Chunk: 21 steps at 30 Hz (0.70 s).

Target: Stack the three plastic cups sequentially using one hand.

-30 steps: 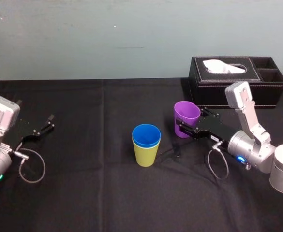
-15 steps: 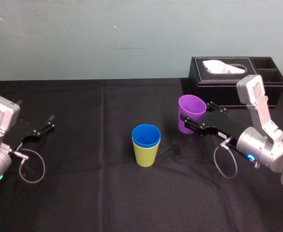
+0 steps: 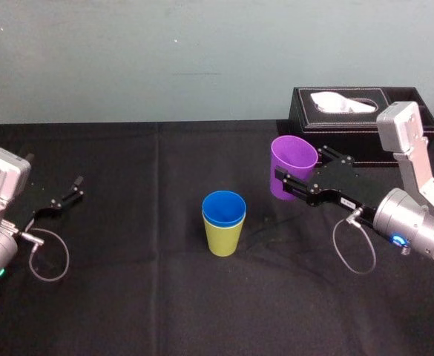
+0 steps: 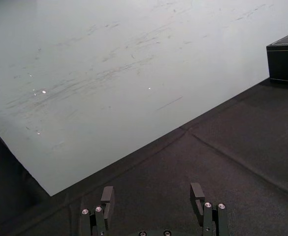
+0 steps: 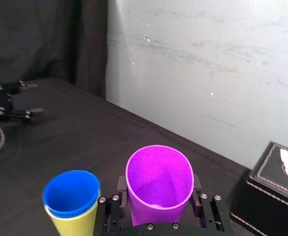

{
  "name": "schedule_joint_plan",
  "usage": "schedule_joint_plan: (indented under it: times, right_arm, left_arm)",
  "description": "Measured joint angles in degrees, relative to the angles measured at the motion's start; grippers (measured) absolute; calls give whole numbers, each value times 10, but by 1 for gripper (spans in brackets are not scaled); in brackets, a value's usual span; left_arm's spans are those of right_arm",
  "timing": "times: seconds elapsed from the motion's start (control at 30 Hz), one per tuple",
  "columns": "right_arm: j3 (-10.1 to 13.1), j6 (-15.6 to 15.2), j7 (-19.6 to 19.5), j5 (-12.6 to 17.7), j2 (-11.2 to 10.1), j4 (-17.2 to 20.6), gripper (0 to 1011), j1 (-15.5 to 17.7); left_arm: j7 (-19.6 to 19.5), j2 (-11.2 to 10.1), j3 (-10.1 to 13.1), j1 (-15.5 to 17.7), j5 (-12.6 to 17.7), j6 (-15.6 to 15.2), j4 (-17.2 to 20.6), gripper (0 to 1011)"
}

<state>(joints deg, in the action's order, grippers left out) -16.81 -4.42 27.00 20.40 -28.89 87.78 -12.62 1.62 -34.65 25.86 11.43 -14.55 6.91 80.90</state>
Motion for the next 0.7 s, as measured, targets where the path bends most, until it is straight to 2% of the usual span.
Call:
schedule_joint_plan:
  times: [0.27,0.7]
  right_arm:
    - [0,-13,7,25,-13,46,731,10]
    - [-34,-18,10,32,-25,90,731,8]
  left_arm:
    - [0,0,0,0,0,0,0,1010]
    - [0,0,0,0,0,0,0,1010]
